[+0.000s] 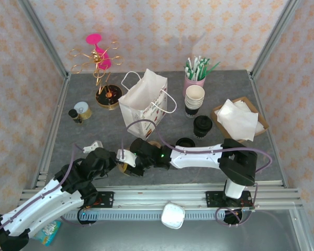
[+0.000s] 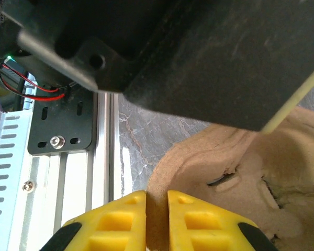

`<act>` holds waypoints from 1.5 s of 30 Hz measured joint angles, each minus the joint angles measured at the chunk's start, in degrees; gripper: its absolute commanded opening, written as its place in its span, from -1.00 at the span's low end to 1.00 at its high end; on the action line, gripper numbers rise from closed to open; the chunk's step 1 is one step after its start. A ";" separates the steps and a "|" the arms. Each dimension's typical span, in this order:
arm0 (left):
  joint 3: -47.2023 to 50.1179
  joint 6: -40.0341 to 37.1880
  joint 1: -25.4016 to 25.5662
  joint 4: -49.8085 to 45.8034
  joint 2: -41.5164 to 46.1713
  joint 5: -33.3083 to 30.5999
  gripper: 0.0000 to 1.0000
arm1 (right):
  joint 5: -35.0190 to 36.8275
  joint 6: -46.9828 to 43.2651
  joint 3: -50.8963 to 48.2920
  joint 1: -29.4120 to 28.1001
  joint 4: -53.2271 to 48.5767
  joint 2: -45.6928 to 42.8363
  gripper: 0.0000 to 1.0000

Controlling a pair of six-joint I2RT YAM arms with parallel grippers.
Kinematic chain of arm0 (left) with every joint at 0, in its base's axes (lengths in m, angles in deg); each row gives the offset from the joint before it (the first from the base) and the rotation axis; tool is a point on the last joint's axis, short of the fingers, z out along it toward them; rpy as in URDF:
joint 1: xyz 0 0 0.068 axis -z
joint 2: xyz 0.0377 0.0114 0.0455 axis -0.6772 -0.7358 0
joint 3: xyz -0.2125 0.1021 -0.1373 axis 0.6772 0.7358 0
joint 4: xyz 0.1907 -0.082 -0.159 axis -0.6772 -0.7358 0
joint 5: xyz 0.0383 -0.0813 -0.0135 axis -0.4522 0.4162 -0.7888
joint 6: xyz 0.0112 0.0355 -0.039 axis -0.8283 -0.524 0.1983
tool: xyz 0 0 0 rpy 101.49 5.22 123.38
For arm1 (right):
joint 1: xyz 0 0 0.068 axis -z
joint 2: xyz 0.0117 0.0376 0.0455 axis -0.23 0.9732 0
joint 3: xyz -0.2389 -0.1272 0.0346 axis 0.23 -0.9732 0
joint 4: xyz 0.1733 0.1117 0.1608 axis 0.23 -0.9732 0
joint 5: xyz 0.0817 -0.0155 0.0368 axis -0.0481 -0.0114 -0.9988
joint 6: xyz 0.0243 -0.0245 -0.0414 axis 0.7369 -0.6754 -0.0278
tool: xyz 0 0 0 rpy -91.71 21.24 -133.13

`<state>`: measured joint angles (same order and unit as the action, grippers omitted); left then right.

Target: Pack the takeout coffee

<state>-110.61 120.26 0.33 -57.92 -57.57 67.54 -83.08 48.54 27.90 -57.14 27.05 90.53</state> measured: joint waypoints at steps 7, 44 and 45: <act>-0.09 0.02 0.00 0.04 0.35 0.22 -0.50 | -0.11 3.10 -1.68 0.11 1.31 -1.29 -0.73; 6.67 -2.27 0.00 10.01 -3.87 6.19 -1.00 | 12.44 9.42 -5.27 -3.58 3.02 -6.51 -0.26; 6.75 -2.47 0.00 10.03 -3.87 6.19 -1.00 | 12.87 10.21 -5.31 -3.58 2.99 -7.32 -0.18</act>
<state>-103.85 117.79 0.33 -47.89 -61.44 73.72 -70.21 58.75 22.59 -60.72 30.04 83.20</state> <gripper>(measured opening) 0.049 0.362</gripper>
